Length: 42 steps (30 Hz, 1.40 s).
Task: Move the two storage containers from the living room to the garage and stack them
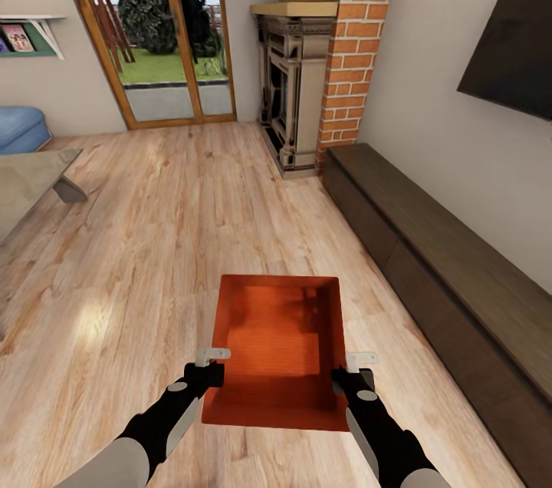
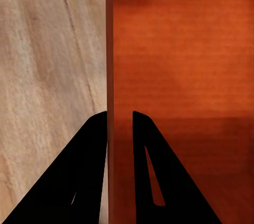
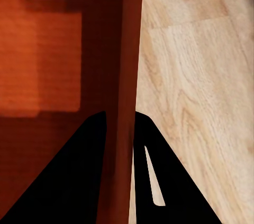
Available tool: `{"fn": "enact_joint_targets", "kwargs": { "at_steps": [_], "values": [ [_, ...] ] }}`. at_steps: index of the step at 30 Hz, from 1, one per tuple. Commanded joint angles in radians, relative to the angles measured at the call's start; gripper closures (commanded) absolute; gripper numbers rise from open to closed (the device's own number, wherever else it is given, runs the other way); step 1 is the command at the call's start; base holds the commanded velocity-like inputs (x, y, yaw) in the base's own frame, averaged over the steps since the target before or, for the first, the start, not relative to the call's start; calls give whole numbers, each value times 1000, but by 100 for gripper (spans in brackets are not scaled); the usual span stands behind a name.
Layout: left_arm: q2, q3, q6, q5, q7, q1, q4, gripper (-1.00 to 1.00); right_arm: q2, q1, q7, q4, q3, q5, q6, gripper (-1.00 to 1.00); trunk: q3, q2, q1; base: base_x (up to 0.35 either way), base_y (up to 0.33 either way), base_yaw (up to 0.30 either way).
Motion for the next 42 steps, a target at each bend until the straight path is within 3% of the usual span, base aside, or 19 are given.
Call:
{"fn": "enact_joint_targets", "kwargs": {
  "at_steps": [1,42],
  "values": [
    [0,-7,4,11,6,0,-61,100,-1,0,-19,1,-1,2,10,100,1,0,0,0,0,0],
    [0,-7,4,11,6,0,-62,100,-1,0,-19,1,-1,2,10,100,65,0,0,0,0,0]
  ]
}}
